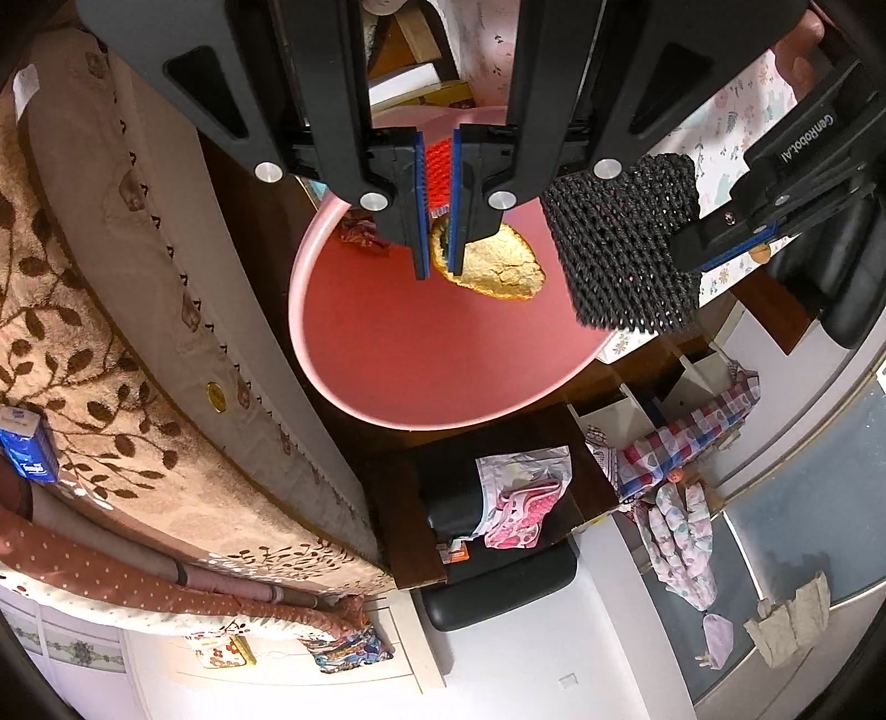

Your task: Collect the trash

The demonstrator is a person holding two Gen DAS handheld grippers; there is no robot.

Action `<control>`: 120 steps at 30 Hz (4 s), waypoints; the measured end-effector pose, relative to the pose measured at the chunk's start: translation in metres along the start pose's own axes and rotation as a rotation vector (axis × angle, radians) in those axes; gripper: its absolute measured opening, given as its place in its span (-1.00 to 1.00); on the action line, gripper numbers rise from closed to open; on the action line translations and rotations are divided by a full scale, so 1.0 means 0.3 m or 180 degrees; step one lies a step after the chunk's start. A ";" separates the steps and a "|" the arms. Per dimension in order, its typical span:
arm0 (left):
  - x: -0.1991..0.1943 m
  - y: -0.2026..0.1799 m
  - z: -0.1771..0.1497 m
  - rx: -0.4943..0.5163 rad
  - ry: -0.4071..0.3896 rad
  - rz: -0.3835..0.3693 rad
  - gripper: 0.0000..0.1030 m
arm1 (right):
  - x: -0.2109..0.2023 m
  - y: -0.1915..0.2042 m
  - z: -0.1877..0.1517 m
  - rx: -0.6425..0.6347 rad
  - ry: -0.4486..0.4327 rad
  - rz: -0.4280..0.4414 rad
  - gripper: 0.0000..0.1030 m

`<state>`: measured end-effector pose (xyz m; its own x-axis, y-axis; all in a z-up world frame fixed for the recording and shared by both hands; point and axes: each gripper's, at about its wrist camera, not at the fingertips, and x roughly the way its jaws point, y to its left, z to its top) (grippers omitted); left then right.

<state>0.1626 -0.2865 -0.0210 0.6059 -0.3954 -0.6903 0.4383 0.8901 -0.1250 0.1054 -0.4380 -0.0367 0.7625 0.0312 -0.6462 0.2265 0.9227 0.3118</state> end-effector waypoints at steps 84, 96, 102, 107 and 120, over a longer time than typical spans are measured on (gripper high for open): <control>-0.498 0.284 -0.208 -0.0529 -0.0510 0.0470 0.03 | -0.370 0.494 -0.184 -0.0822 -0.0499 0.0407 0.26; -0.508 0.284 -0.219 -0.0544 -0.0516 0.0443 0.02 | -0.381 0.501 -0.190 -0.0866 -0.0551 0.0349 0.26; -0.512 0.277 -0.226 -0.0526 -0.0514 0.0428 0.02 | -0.383 0.498 -0.196 -0.0861 -0.0572 0.0324 0.26; -0.504 0.282 -0.232 -0.0548 -0.0492 0.0430 0.02 | -0.384 0.497 -0.196 -0.0861 -0.0571 0.0329 0.26; -0.498 0.287 -0.237 -0.0559 -0.0481 0.0430 0.02 | -0.369 0.487 -0.207 -0.0866 -0.0542 0.0329 0.26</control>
<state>0.0626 -0.1346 0.0208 0.7491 -0.2879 -0.5966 0.2328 0.9576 -0.1698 0.0164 -0.2827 0.0371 0.8685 0.0864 -0.4881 -0.0098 0.9875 0.1573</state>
